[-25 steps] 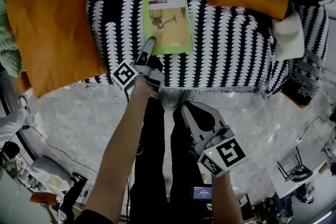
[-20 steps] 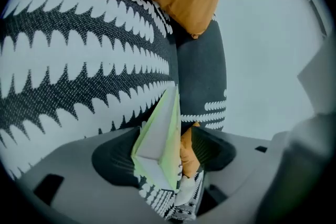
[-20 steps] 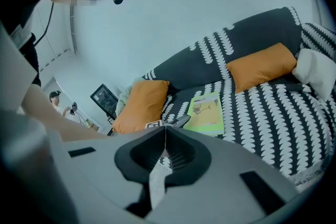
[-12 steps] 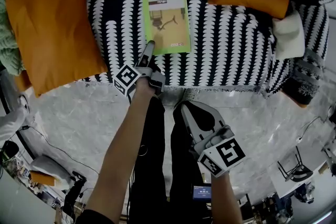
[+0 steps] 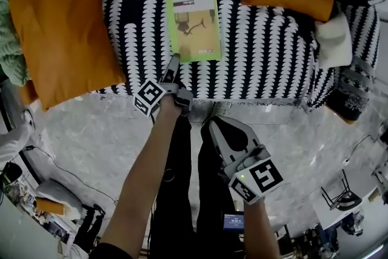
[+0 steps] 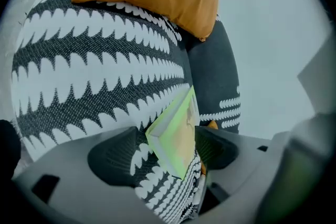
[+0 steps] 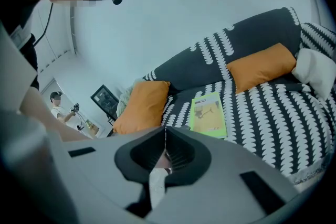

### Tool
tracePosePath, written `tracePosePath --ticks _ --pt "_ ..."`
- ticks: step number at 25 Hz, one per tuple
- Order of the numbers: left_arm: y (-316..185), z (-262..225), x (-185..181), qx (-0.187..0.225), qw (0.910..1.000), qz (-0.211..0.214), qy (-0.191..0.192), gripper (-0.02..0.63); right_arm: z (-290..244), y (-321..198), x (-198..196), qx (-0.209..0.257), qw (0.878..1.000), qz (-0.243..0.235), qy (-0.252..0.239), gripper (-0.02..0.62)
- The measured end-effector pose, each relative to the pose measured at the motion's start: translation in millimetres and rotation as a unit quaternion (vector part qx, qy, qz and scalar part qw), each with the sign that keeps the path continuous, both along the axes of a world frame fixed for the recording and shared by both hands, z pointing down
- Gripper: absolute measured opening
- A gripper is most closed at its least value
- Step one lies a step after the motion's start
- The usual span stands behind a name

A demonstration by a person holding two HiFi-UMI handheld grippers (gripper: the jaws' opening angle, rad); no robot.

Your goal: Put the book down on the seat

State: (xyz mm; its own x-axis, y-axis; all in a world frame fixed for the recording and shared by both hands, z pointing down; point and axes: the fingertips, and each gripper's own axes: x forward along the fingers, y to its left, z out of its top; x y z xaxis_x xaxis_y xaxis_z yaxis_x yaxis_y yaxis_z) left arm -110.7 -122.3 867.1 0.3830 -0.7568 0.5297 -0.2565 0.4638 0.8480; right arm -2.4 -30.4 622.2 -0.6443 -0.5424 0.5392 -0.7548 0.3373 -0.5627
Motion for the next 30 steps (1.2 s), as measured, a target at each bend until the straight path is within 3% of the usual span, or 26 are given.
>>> tracePosePath --ticks 9,15,23,30 --pt "4.4 -12.9 1.2 0.013 0.9994 0.005 -0.033 0.344 -3.1 -0.2 8.2 0.018 1.000 0.003 -0.010 0.017" --pt "8.8 -40.3 26.7 0.022 0.9995 0.013 -0.017 0.341 -19.0 -7.5 15.8 0.024 1.000 0.004 0.004 0.017" --pt "2.2 -99.1 46.9 0.046 0.9986 0.027 0.003 0.244 -54.7 -23.1 16.9 0.041 0.999 0.008 0.024 0.017" --pt "12.8 -148.8 44.6 0.040 0.9991 0.006 0.013 0.081 -96.5 -15.1 24.7 0.059 0.997 0.004 0.039 0.017"
